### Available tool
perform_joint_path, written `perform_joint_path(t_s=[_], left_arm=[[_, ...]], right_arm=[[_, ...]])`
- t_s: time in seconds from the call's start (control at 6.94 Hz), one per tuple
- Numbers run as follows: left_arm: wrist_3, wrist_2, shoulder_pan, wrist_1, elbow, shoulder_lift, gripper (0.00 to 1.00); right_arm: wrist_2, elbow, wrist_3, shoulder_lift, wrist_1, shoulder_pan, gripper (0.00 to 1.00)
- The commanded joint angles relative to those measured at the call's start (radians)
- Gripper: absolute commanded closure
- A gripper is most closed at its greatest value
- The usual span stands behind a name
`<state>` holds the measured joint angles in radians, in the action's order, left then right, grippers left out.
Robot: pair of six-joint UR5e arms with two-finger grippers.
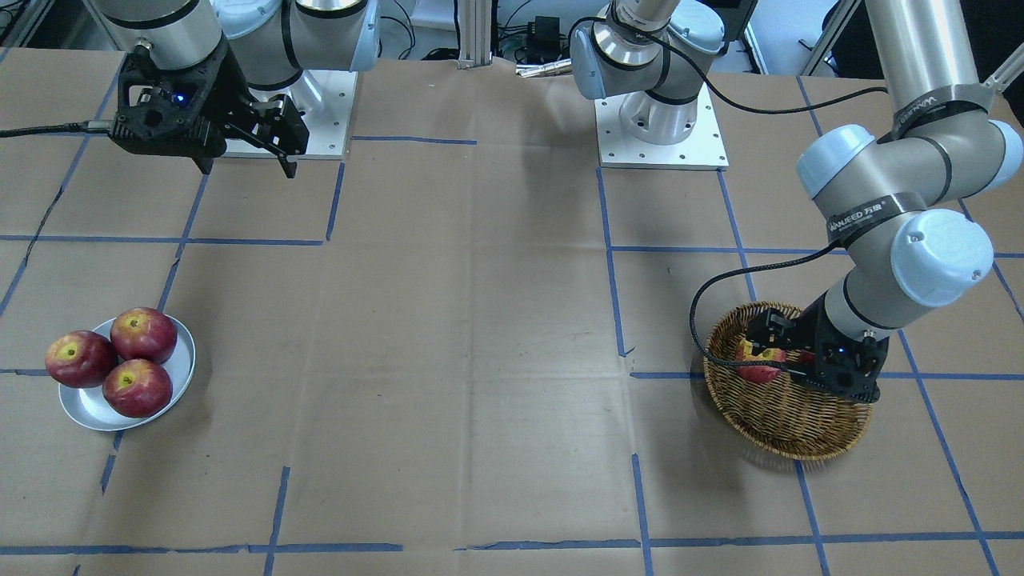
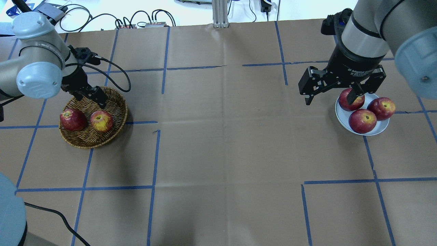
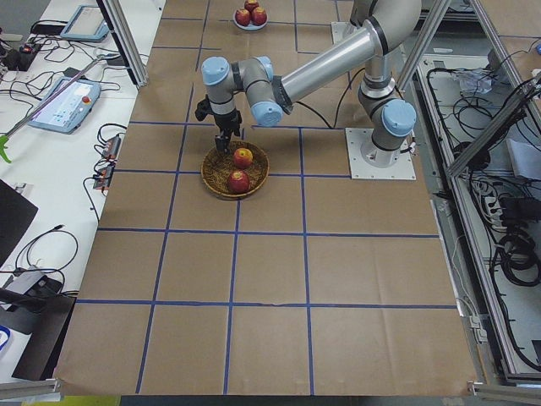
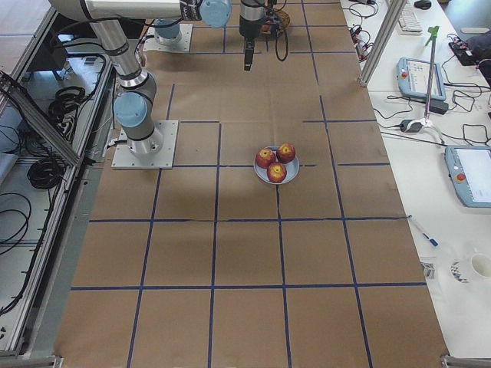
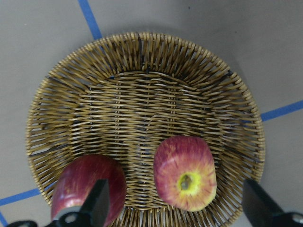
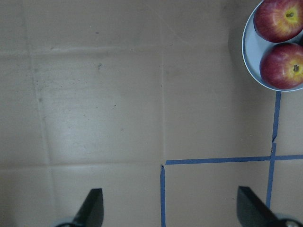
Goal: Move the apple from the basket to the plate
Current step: 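Lower the left gripper onto the red-yellow apple in the basket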
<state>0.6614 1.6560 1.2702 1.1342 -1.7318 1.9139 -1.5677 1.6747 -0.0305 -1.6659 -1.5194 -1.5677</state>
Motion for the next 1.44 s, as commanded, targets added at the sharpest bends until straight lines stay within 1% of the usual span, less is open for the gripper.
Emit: perform_joint_path(t_s=[0.0,0.14,0.43,0.72,0.86,1.01,1.15,1.3], left_arm=[[0.004,-0.007,-0.002,-0.007,-0.009,0.051,0.02],[0.003,-0.008,-0.02,-0.007,-0.009,0.088,0.02],[-0.002,-0.01,-0.031,0.007,-0.02,0.096,0.02],[-0.008,-0.008,-0.031,-0.013,-0.038,0.102,0.02],[-0.011,-0.008,-0.031,-0.013,-0.041,0.105,0.09],[-0.012,-0.008,-0.031,-0.001,-0.043,0.105,0.21],[-0.013,-0.01,-0.031,0.002,-0.046,0.105,0.3],[-0.013,-0.01,-0.031,0.003,-0.049,0.105,0.41]], right_arm=[[0.0,-0.001,0.001,0.0,-0.001,0.0,0.0],[0.0,-0.001,0.003,0.0,-0.001,0.0,0.0],[0.0,0.0,0.003,0.0,-0.001,0.0,0.0],[0.0,0.002,0.001,0.0,-0.001,0.0,0.0],[0.0,0.0,0.001,-0.002,-0.001,0.0,0.0],[0.0,-0.001,0.001,0.0,-0.001,0.0,0.0],[0.0,-0.003,0.003,0.0,-0.001,0.0,0.0],[0.0,-0.006,0.003,0.0,-0.002,0.0,0.0]])
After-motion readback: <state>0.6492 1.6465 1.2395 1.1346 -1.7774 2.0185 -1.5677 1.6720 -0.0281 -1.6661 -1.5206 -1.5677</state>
